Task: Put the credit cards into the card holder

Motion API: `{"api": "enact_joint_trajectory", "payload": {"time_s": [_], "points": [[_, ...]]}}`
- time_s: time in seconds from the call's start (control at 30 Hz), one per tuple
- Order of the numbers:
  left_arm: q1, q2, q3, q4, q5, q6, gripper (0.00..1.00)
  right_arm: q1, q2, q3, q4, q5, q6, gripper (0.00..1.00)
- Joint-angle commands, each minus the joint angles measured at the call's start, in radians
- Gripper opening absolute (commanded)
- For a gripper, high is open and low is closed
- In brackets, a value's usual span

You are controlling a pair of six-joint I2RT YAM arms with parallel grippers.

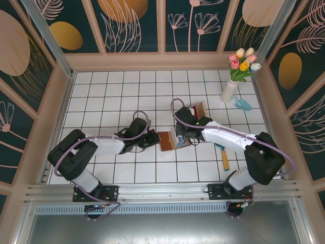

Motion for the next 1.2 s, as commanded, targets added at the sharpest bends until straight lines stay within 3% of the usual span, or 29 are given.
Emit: {"api": "enact_joint_trajectory", "payload": {"time_s": [0.0,0.07,0.27,0.63,1.17], "points": [[-0.002,0.019,0.018,-0.014,-0.005,0.020,0.00,-0.005,-0.027,-0.006,0.093,-0.152,-0.028,0.00],[-0.002,0.023,0.020,-0.003,-0.003,0.018,0.00,-0.002,-0.015,-0.016,0.157,-0.247,-0.025,0.00],[-0.002,0.024,0.019,-0.006,-0.020,0.029,0.00,-0.003,0.017,-0.019,0.203,-0.275,0.011,0.00],[-0.002,0.082,0.027,-0.037,-0.047,0.103,0.00,-0.180,-0.033,-0.164,0.353,-0.523,0.026,0.00],[-0.001,0.095,0.064,-0.065,-0.050,0.126,0.00,-0.224,0.076,-0.299,0.482,-0.647,0.014,0.00]]}}
